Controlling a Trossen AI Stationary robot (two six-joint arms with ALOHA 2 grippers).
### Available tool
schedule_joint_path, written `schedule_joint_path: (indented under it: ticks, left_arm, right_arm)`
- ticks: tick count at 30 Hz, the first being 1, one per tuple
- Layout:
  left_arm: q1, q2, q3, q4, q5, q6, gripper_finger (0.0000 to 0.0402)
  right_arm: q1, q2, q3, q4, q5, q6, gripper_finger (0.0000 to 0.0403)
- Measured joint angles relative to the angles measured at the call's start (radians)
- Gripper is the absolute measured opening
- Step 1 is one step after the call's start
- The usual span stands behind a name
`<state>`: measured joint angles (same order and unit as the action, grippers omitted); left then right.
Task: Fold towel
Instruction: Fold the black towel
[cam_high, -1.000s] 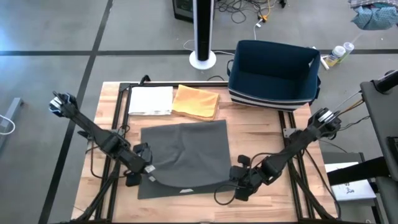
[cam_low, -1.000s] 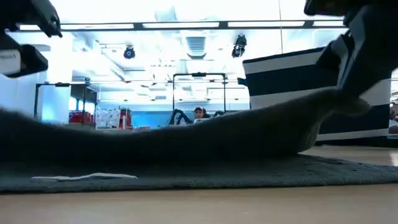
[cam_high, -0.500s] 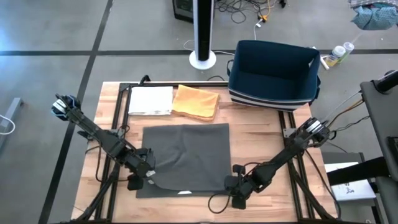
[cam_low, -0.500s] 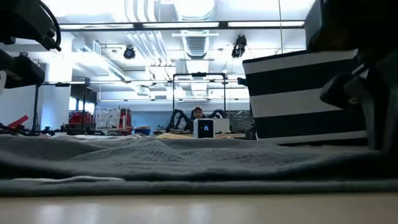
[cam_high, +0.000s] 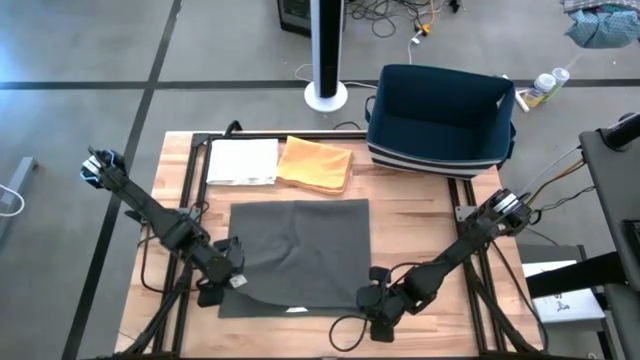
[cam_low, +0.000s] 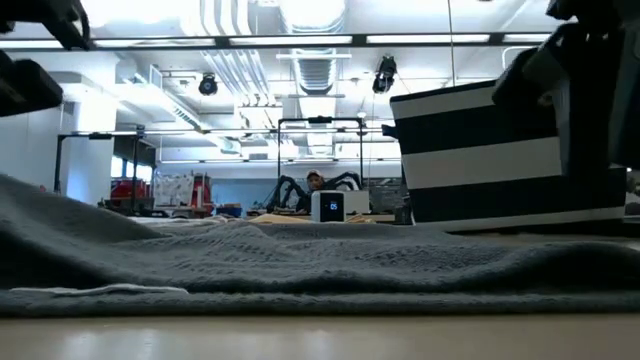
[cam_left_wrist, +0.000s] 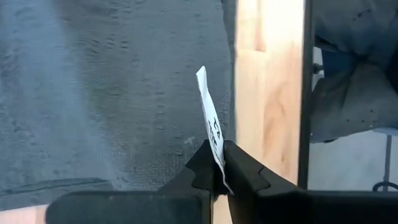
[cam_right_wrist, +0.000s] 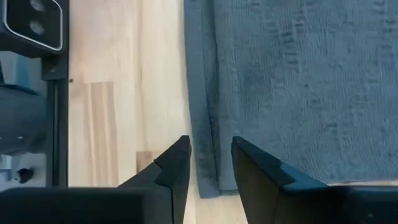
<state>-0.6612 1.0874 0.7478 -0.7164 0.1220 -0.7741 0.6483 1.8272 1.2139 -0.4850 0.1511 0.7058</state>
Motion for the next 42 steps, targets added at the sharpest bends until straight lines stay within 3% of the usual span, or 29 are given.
schedule_joint_path:
  ticks: [6, 16, 23, 35, 42]
  left_arm:
    - [-0.008, 0.010, -0.002, -0.003, -0.008, -0.013, 0.0016]
    - [-0.008, 0.014, -0.003, -0.002, -0.012, -0.021, 0.0020]
    - [-0.008, 0.019, -0.004, -0.001, -0.026, -0.025, 0.0015]
    - [-0.008, 0.020, -0.004, -0.001, -0.026, -0.024, 0.0012]
    - [-0.008, 0.020, -0.004, -0.001, -0.026, -0.028, 0.0014]
  right_arm:
    - [0.013, 0.076, 0.000, -0.005, 0.017, -0.008, 0.0106]
    - [0.027, 0.106, 0.057, -0.072, 0.171, -0.035, 0.0092]
    - [0.040, 0.106, 0.056, -0.084, 0.114, -0.037, 0.0088]
    - [0.043, 0.110, 0.037, -0.057, 0.160, -0.026, 0.0165]
    - [0.041, 0.133, 0.036, -0.046, 0.160, -0.018, 0.0173]
